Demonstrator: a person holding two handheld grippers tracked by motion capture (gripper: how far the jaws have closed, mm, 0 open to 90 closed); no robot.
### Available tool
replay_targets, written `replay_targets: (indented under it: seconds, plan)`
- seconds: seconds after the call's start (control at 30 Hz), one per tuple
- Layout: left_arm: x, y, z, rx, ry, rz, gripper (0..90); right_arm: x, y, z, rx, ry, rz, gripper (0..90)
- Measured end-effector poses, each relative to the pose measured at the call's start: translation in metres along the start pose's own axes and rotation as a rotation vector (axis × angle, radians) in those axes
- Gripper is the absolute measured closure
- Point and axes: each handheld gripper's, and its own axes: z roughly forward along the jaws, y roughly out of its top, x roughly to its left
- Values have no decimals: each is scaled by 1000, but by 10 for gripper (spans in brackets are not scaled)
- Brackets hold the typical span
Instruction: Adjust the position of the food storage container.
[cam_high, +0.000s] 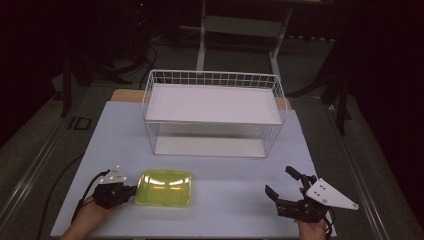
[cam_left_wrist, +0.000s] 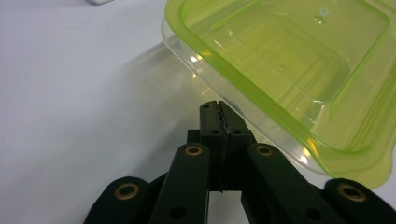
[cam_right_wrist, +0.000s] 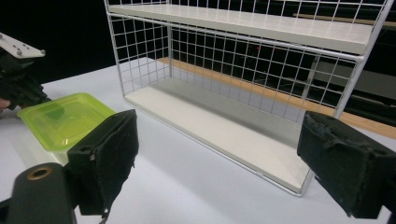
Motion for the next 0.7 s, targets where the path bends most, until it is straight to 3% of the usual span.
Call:
replay_targets:
  seconds: [0.23,0.7]
  plan:
    - [-15,10,11,0,-52,26,900,0,-1,0,0,0,-3,126]
    - [-34,28,41,18,-130,34,900,-1,-2,0,7,6,-3,126]
